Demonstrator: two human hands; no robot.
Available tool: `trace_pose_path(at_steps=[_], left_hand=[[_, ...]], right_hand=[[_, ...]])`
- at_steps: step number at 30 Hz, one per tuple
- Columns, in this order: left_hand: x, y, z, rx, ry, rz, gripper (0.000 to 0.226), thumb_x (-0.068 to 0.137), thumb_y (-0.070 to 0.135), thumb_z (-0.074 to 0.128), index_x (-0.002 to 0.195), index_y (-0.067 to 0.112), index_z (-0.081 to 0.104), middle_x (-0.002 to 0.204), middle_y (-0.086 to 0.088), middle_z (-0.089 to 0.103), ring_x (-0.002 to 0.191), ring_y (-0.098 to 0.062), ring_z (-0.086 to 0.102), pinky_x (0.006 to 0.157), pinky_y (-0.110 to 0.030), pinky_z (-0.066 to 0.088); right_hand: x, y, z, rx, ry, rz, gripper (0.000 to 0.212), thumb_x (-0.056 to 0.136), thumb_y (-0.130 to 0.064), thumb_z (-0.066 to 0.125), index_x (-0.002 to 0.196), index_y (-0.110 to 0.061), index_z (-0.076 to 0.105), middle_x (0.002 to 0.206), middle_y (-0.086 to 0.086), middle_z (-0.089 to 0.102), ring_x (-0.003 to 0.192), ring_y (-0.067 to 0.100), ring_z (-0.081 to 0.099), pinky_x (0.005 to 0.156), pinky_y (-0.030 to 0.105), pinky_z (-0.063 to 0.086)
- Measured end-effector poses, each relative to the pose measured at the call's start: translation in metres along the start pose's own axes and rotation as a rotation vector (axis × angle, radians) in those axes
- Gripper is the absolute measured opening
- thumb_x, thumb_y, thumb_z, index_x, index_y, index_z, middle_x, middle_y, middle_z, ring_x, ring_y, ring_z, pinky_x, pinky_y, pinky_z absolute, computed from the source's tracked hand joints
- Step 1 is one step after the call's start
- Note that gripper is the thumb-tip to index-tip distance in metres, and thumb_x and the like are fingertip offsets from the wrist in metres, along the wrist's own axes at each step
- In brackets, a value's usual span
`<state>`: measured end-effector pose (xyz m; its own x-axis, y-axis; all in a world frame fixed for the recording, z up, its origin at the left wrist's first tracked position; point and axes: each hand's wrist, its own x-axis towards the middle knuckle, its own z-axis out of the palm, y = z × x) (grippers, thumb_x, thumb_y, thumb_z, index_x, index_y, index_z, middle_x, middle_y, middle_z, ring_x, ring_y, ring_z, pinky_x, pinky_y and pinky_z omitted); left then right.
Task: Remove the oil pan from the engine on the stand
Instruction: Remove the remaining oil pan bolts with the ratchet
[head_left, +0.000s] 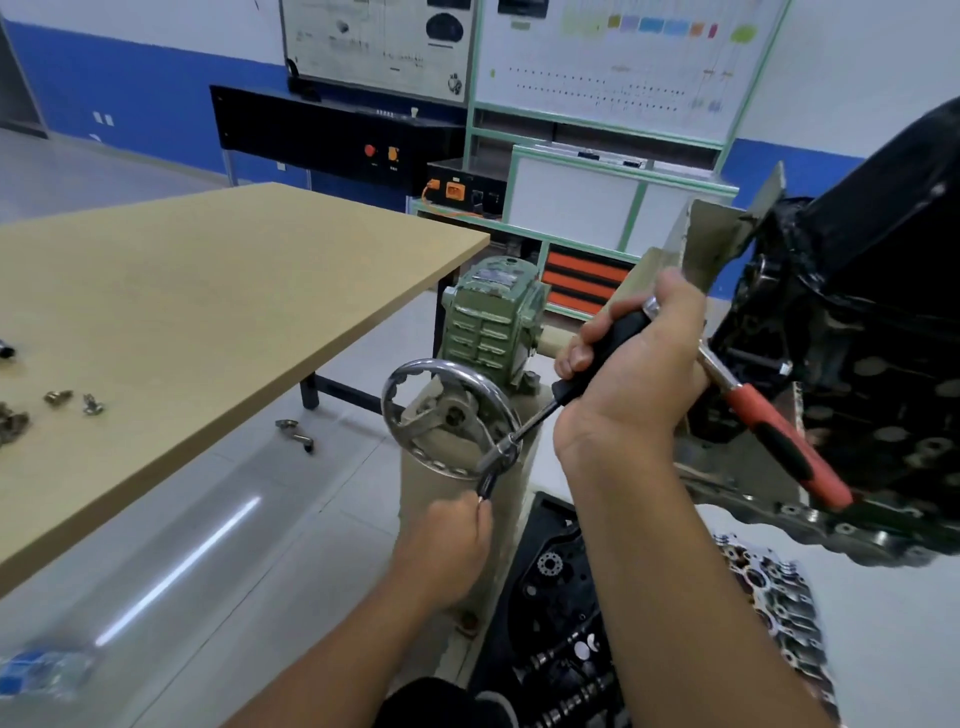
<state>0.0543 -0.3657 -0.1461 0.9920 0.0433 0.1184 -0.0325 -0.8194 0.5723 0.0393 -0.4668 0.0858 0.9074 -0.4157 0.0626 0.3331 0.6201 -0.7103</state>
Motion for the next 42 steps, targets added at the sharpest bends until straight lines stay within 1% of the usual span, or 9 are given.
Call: trace_pose_path(at_steps=[5,9,12,15,21,25,30,39,42], left_hand=[[0.002,-0.021,-0.011,0.158,-0.15,-0.179,0.034,0.106,0.045,0.033,0.099,0.023,0.059,0.1,-0.008,0.069,0.089,-0.032,0.067,0.076,-0.038,0.055],[-0.001,-0.009,-0.052,-0.618,-0.347,-0.601,0.009,0.098,0.016,0.052,0.089,0.013,0.053,0.06,-0.002,0.045,0.041,-0.015,0.038,0.042,-0.018,0.028],[-0.009,-0.004,-0.119,-1.209,-0.376,-0.696,0.022,0.1,0.018,0.053,0.078,0.017,0.052,0.056,0.004,0.036,0.042,-0.007,0.03,0.033,-0.017,0.022],[-0.025,-0.008,-0.187,-1.429,-0.305,-0.739,0.009,0.095,0.004,0.049,0.088,0.007,0.054,0.071,-0.007,0.048,0.057,-0.013,0.044,0.04,-0.019,0.037],[-0.067,-0.049,-0.316,-1.294,0.149,-0.527,0.03,0.096,-0.017,0.029,0.102,-0.003,0.055,0.093,-0.024,0.061,0.065,-0.019,0.06,0.046,-0.02,0.05],[-0.102,-0.119,-0.367,-0.454,0.644,-0.342,0.017,0.103,-0.003,0.045,0.1,0.004,0.06,0.082,-0.021,0.065,0.042,-0.015,0.063,0.039,-0.026,0.049],[-0.119,-0.2,-0.347,0.075,0.556,-0.315,0.016,0.1,0.024,0.066,0.092,0.011,0.071,0.079,-0.007,0.069,0.076,-0.026,0.065,0.07,-0.031,0.046],[-0.087,-0.225,-0.344,-0.583,0.687,-0.445,0.028,0.101,0.015,0.044,0.089,0.023,0.069,0.096,-0.01,0.075,0.082,-0.021,0.067,0.089,-0.042,0.056],[-0.083,-0.221,-0.339,-0.516,0.686,-0.391,0.025,0.097,0.018,0.049,0.103,0.022,0.072,0.106,0.001,0.073,0.098,-0.013,0.066,0.091,-0.025,0.051]], right_hand=[[-0.012,0.005,-0.01,-0.02,0.024,0.1,0.032,0.086,-0.04,0.062,0.064,-0.021,0.049,0.059,0.003,0.047,0.045,0.019,0.033,0.049,0.026,0.027],[-0.022,-0.004,-0.007,0.018,0.047,0.159,0.031,0.084,-0.041,0.064,0.066,-0.021,0.05,0.059,0.001,0.048,0.045,0.018,0.033,0.049,0.027,0.028],[-0.034,-0.006,0.007,0.066,0.051,0.21,0.032,0.088,-0.039,0.062,0.067,-0.022,0.047,0.059,0.0,0.047,0.045,0.017,0.032,0.048,0.027,0.026],[-0.052,-0.003,0.026,0.156,0.046,0.295,0.032,0.091,-0.04,0.06,0.07,-0.022,0.044,0.059,-0.001,0.046,0.046,0.017,0.033,0.049,0.026,0.026],[-0.11,0.024,0.073,0.167,-0.078,0.475,0.034,0.094,-0.043,0.056,0.07,-0.022,0.044,0.056,-0.002,0.047,0.042,0.017,0.035,0.049,0.023,0.029],[-0.149,0.046,0.105,0.142,-0.156,0.593,0.034,0.094,-0.042,0.053,0.069,-0.021,0.044,0.056,-0.002,0.047,0.042,0.017,0.035,0.048,0.022,0.03],[-0.18,0.083,0.145,0.102,-0.177,0.72,0.031,0.092,-0.04,0.053,0.071,-0.019,0.044,0.056,0.0,0.047,0.041,0.018,0.035,0.047,0.022,0.031],[-0.171,0.167,0.178,-0.012,-0.041,0.733,0.029,0.088,-0.035,0.053,0.068,-0.016,0.043,0.053,0.001,0.05,0.043,0.02,0.037,0.049,0.026,0.033],[-0.162,0.2,0.178,-0.002,-0.051,0.797,0.029,0.09,-0.034,0.05,0.07,-0.016,0.042,0.056,0.003,0.05,0.045,0.02,0.038,0.053,0.026,0.032]])
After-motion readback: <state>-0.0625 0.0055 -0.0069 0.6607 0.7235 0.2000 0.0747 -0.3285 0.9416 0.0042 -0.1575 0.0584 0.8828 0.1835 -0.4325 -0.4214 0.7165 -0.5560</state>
